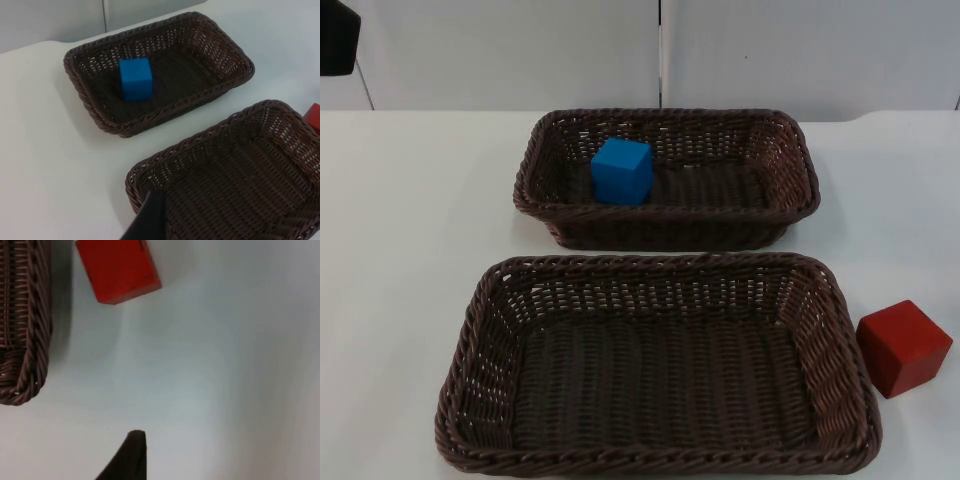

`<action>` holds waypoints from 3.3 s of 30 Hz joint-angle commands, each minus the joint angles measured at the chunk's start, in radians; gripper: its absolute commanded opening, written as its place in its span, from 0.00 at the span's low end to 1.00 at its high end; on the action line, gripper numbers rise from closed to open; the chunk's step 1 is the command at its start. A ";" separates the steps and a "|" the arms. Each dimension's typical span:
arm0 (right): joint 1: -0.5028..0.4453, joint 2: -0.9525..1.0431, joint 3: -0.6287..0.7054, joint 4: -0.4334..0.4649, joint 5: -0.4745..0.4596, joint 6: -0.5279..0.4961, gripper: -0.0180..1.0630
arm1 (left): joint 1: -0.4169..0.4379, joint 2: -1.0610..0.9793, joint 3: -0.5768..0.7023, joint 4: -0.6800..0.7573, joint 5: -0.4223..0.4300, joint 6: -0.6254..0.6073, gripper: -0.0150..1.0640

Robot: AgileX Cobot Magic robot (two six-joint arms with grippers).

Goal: Pick up one cube with the left hand and place it into the upper basket. Pick up one cube with the right hand and place it into the lower basket.

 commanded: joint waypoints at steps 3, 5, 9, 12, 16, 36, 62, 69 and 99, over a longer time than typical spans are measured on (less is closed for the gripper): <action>0.098 0.054 -0.005 -0.008 -0.090 -0.012 0.99 | -0.003 -0.008 0.002 0.008 0.001 -0.008 0.84; 0.150 0.092 -0.005 -0.038 -0.162 -0.012 0.99 | -0.003 -0.008 0.002 0.008 0.001 -0.008 0.84; 0.172 0.155 -0.005 -0.056 -0.254 -0.012 0.99 | -0.003 -0.008 0.002 0.007 0.003 -0.008 0.84; 0.172 0.217 -0.005 -0.054 -0.318 -0.029 0.99 | -0.003 -0.008 0.002 0.007 0.003 -0.008 0.84; 0.172 0.292 -0.005 -0.052 -0.385 -0.120 0.99 | -0.003 -0.008 0.002 0.007 0.003 -0.008 0.84; 0.198 0.547 -0.005 0.154 -0.689 -0.347 0.91 | -0.003 -0.008 0.002 0.007 0.003 -0.008 0.84; 0.251 0.642 -0.005 0.154 -0.763 -0.334 0.01 | -0.003 -0.008 0.002 0.012 0.003 -0.008 0.84; 0.251 0.524 -0.005 0.154 -0.654 -0.334 0.01 | -0.003 -0.008 0.002 0.014 0.003 -0.008 0.84; 0.251 -0.022 -0.005 0.189 -0.526 -0.331 0.01 | -0.003 -0.008 0.002 0.011 0.001 -0.008 0.84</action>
